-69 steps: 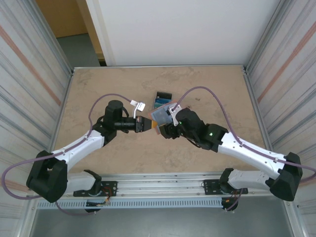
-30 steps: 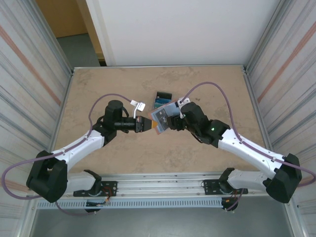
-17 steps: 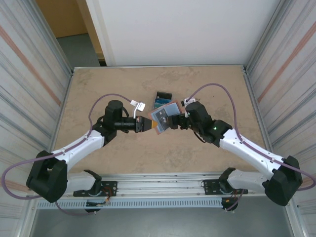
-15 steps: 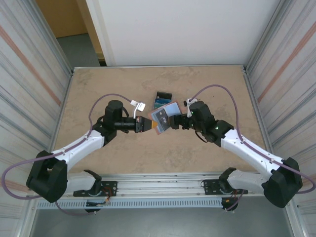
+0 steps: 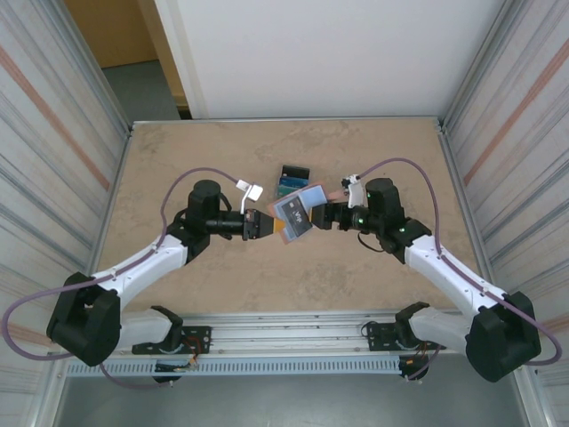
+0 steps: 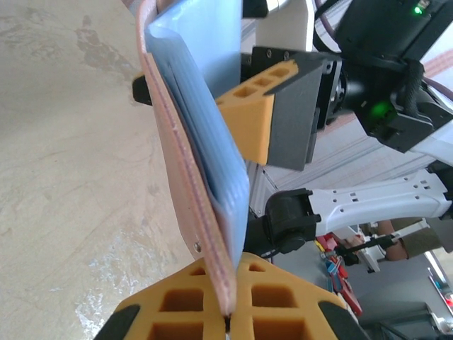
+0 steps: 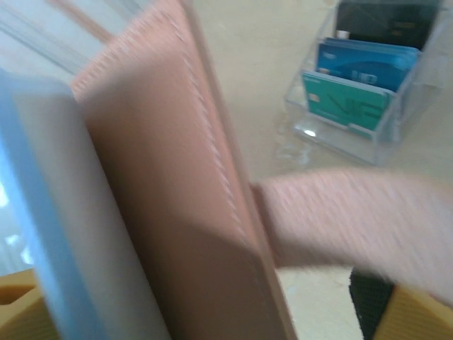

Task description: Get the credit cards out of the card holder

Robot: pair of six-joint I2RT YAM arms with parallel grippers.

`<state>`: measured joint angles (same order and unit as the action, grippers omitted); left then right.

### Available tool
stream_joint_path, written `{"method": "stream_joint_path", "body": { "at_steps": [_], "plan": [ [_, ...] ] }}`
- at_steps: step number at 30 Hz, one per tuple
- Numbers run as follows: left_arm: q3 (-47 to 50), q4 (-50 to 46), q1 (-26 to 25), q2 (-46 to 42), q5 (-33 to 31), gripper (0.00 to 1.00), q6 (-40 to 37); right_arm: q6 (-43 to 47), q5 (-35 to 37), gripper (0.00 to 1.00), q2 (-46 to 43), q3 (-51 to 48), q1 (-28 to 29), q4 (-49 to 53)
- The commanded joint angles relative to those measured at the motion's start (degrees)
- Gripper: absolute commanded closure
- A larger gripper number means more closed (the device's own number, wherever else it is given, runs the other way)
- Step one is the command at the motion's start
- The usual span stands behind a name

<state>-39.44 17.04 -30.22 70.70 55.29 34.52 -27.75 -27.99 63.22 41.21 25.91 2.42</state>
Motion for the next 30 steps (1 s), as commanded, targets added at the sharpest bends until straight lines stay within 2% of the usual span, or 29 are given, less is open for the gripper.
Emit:
{"method": "stream_joint_path", "body": {
  "at_steps": [1,3,8,11,14,17,19,22,25,27,30],
  "plan": [
    [-1.1,3.0,-0.9,-2.1,3.3,1.00,-1.5,-1.9,-8.7,0.17,-1.0,-0.6,-0.8,-5.6],
    [-1.4,2.6,-1.4,-2.1,3.5,1.00,-2.0,-2.3,-10.2,0.24,-1.1,-0.8,-0.9,-6.7],
    [-1.3,0.3,-1.2,-2.3,1.8,1.00,-2.7,-2.3,-10.4,0.58,-1.9,-0.6,-1.0,-6.5],
    [-0.9,-0.1,-0.8,-2.4,0.6,1.00,-2.4,-2.2,-9.1,0.72,-2.2,-0.8,-1.2,-5.3],
    [-0.4,-0.8,0.2,-2.5,-0.8,0.94,-1.9,-2.7,-8.7,0.89,-2.3,-1.0,-1.2,-4.9],
    [0.1,-2.0,1.1,-2.7,-2.6,0.75,-1.2,-3.9,-6.6,0.96,-2.2,-1.2,-1.2,-3.9],
    [0.4,-3.4,1.7,-3.4,-4.8,0.56,-1.0,-5.2,-3.9,1.00,-1.8,-1.3,-1.1,-2.8],
    [0.8,-8.2,2.0,-5.8,-11.2,0.32,-2.1,-7.2,1.3,1.00,-0.9,-2.0,-0.5,-1.3],
    [0.9,-15.6,2.0,-9.0,-20.9,0.09,-4.3,-9.1,6.2,1.00,0.5,-2.7,0.8,-0.3],
    [1.4,-18.8,2.0,-11.1,-26.7,0.01,-4.9,-10.1,8.9,1.00,1.9,-2.9,2.1,-0.1],
    [2.3,-21.8,1.6,-13.3,-34.0,0.01,-5.6,-11.4,11.5,1.00,5.4,-2.2,4.1,-0.4]
  ]
}}
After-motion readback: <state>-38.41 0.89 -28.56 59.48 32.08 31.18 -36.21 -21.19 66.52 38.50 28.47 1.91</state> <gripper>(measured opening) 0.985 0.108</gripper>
